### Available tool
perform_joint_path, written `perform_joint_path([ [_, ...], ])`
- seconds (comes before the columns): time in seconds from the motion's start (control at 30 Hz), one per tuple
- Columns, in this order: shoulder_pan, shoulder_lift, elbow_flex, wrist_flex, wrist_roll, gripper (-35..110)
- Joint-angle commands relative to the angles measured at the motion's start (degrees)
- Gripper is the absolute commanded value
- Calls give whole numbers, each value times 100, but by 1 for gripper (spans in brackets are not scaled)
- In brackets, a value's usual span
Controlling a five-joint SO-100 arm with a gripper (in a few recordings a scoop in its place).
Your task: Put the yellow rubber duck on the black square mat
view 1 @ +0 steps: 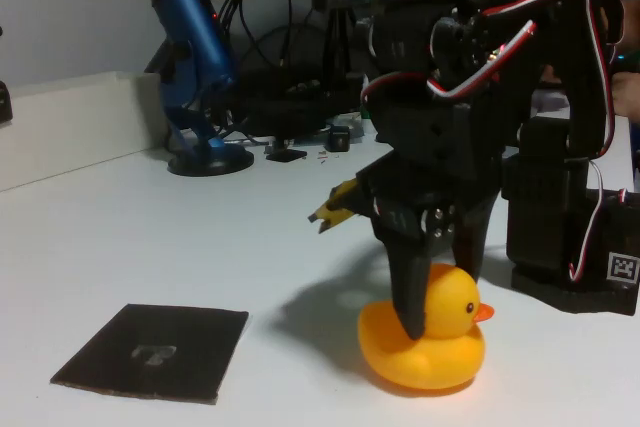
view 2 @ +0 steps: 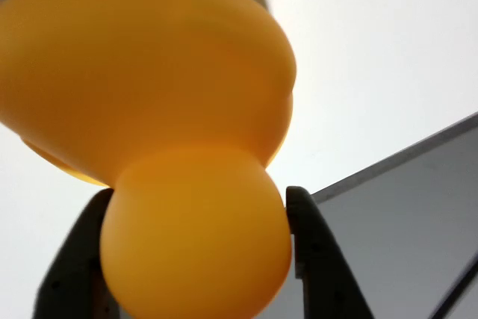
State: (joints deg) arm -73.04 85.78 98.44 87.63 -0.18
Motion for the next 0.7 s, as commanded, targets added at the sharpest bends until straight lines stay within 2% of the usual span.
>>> perform_joint_path([
  [0.0,-26,185,-413,79,26,20],
  [0.27,88,185,-984,88,18,20],
  [0.67,1978,176,-2399,88,18,20],
])
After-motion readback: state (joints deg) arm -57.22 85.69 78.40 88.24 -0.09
